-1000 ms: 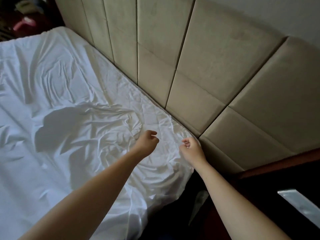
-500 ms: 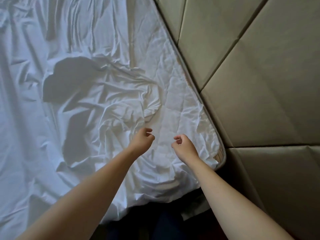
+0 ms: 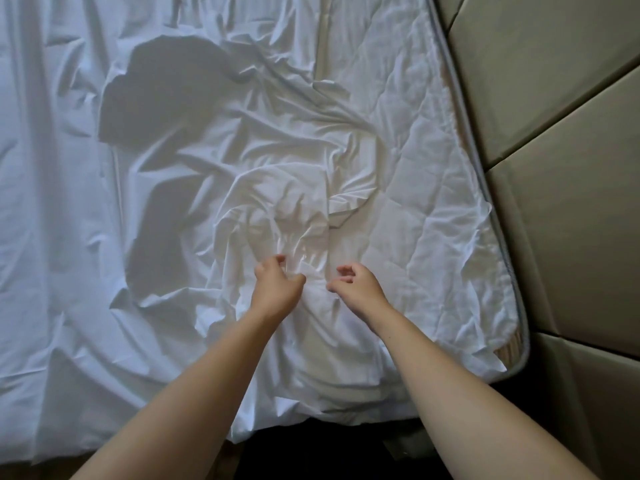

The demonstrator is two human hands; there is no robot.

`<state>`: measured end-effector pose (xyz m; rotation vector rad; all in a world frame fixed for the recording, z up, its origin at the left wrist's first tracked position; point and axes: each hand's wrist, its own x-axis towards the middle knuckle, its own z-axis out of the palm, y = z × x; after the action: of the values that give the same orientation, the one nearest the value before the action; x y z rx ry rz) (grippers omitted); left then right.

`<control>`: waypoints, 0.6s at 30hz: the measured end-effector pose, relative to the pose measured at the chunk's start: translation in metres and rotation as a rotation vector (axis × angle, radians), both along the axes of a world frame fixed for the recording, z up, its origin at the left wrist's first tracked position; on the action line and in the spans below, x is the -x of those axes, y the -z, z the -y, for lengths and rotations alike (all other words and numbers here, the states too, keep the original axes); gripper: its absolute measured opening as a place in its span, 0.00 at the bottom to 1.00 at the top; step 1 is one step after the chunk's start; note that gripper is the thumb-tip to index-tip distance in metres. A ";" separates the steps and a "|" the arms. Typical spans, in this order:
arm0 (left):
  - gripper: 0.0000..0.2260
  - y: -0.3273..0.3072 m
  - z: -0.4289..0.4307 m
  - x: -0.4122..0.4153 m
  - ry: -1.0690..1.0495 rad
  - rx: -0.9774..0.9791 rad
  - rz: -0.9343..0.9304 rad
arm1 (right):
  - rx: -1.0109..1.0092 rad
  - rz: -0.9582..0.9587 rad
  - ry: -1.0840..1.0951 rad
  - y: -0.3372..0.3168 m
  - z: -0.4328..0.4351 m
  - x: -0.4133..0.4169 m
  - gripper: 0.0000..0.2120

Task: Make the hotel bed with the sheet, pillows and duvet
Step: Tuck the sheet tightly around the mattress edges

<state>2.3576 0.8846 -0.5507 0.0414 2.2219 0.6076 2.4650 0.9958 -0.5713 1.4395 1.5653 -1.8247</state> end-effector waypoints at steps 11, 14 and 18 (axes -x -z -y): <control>0.12 -0.017 -0.035 -0.010 -0.182 -0.171 0.474 | 0.303 -0.058 0.101 -0.032 -0.013 -0.003 0.12; 0.19 -0.038 -0.054 -0.018 -0.075 -0.161 0.502 | 0.175 -0.099 0.022 -0.048 -0.033 -0.015 0.13; 0.07 -0.062 -0.071 -0.020 0.036 -0.238 0.296 | 0.159 -0.154 0.088 -0.066 -0.047 -0.020 0.12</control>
<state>2.3780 0.9560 -0.4888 0.1064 1.8529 0.8014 2.4846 1.0429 -0.5050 1.3436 1.4081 -2.1041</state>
